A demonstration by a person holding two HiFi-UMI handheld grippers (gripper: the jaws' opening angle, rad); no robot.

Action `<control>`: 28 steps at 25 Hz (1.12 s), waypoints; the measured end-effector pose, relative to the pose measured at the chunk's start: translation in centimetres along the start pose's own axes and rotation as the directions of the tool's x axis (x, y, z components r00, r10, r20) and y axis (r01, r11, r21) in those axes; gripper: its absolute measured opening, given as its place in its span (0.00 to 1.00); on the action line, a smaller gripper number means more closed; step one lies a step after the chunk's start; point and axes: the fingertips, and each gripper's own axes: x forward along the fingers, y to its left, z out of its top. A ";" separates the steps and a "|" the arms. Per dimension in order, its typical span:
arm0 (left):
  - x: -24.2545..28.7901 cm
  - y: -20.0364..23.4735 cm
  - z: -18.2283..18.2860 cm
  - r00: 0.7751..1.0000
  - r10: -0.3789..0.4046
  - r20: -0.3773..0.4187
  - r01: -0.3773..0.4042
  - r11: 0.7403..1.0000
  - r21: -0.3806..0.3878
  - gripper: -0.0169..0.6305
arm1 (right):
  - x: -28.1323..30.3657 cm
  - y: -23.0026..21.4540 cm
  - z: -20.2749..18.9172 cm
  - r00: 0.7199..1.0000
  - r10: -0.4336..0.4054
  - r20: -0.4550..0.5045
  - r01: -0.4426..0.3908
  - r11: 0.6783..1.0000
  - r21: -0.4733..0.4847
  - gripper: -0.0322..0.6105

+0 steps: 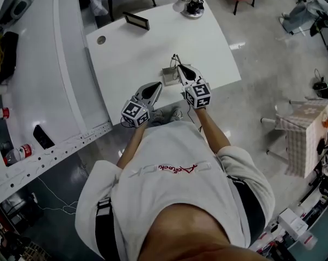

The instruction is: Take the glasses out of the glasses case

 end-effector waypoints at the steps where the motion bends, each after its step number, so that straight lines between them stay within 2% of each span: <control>1: 0.1 0.1 0.3 1.000 -0.003 0.004 0.003 1.000 0.002 0.01 | -0.2 0.2 0.3 1.000 -0.004 0.026 0.003 1.000 0.031 0.08; 4: 0.2 0.4 0.9 1.000 -0.011 0.013 0.011 1.000 0.009 0.01 | -1.0 0.9 0.4 0.998 -0.031 0.058 0.026 0.996 0.084 0.08; 7: 0.4 0.7 1.4 1.000 -0.022 0.019 0.022 1.000 0.020 0.01 | -1.4 1.6 0.4 0.996 -0.049 0.071 0.042 0.995 0.094 0.08; 13: 0.2 1.0 1.9 0.998 -0.058 0.030 0.057 0.998 0.034 0.01 | -3.2 2.5 3.0 0.983 -0.083 0.164 0.070 0.994 0.082 0.08; 20: -1.6 -0.4 0.3 0.995 -0.102 0.017 0.102 0.995 0.005 0.01 | -7.8 7.0 1.4 0.985 -0.103 0.136 0.106 0.994 -0.011 0.08; 28: -3.0 -1.6 0.4 0.995 -0.100 0.023 0.099 0.994 0.040 0.01 | -9.5 7.3 1.7 0.972 -0.132 0.193 0.133 0.991 0.008 0.08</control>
